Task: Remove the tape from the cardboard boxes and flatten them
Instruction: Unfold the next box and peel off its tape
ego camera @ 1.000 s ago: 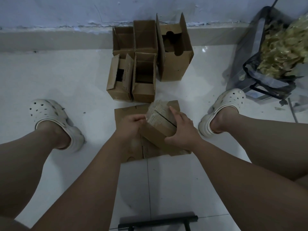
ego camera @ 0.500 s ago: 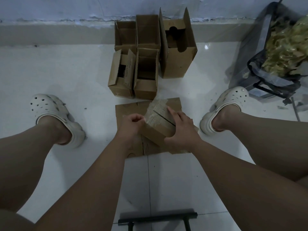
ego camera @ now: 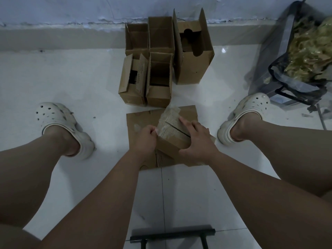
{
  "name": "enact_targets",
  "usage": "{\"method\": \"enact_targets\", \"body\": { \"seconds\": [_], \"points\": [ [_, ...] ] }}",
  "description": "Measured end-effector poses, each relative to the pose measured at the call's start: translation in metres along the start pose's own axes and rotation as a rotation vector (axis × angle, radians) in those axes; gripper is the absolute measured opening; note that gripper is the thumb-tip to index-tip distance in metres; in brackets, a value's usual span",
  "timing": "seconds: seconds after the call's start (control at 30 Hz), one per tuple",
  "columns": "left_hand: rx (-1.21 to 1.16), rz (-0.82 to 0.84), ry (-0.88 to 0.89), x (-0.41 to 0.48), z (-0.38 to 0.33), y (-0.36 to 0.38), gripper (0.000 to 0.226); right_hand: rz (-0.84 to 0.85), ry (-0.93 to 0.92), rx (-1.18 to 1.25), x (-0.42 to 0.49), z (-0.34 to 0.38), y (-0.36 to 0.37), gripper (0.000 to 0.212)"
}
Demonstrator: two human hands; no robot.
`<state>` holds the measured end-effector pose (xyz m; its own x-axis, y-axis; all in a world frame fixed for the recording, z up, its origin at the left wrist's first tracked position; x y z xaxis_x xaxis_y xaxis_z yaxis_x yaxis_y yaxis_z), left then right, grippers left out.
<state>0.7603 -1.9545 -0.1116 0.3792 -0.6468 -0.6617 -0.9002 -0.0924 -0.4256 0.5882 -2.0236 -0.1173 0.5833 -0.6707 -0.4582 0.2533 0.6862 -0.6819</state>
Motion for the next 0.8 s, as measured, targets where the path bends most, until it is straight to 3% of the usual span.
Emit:
{"method": "enact_targets", "body": {
  "seconds": [0.17, 0.4, 0.63, 0.8],
  "points": [
    [-0.389, -0.115, -0.118, 0.000, 0.003, -0.009, 0.026, -0.094, 0.125, 0.122, 0.003, -0.007, -0.010, 0.105],
    [-0.427, -0.207, -0.079, 0.003, -0.005, -0.021, 0.012, -0.079, 0.132, 0.133, 0.011, -0.007, -0.013, 0.108],
    [-0.297, -0.040, -0.038, -0.006, -0.010, 0.002, 0.035, -0.060, 0.098, 0.110, 0.012, -0.002, -0.011, 0.104],
    [-0.387, 0.042, 0.017, -0.009, -0.017, -0.002, 0.037, -0.035, 0.068, 0.049, 0.013, 0.000, -0.008, 0.104]
  ]
}}
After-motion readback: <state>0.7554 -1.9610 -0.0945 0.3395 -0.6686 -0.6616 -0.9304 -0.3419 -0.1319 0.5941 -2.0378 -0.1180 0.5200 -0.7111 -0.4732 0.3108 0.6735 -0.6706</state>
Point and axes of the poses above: each hand's wrist, its own x-axis towards the middle knuckle, its own y-axis out of the palm, z = x × y, the point moved 2 cm from there along x, towards the middle knuckle, and after that the axes turned 4 degrees about -y, right-handed, at the moved point
